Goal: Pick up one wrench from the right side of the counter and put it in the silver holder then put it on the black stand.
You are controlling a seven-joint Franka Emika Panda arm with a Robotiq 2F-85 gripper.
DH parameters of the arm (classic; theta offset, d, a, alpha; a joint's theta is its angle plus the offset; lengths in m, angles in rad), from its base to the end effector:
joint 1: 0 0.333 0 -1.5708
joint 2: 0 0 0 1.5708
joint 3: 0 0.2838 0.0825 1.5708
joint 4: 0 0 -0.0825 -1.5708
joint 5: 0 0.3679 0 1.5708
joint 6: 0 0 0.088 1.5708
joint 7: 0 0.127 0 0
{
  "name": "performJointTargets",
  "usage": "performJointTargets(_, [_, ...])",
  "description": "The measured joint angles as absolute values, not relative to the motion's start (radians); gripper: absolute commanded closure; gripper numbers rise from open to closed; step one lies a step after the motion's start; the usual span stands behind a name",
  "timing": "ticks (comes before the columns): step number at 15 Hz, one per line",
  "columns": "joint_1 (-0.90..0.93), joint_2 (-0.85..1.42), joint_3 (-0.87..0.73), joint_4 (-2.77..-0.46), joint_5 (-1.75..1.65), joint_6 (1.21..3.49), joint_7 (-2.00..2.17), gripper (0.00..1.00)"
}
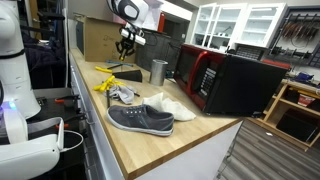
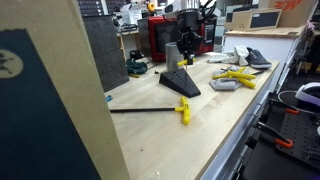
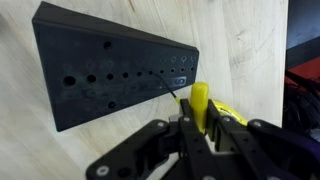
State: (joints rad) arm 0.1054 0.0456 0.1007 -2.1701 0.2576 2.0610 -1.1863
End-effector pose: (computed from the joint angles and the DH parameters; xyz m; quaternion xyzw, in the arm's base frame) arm 0.4933 0.1215 0.3205 -0.8027 -0.5811 0.0156 0.1337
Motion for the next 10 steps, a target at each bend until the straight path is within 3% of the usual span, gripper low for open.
performJointTargets(10, [0.1,-0.001,0.103,-2.174,0.274,2.041,-1.186,0.96])
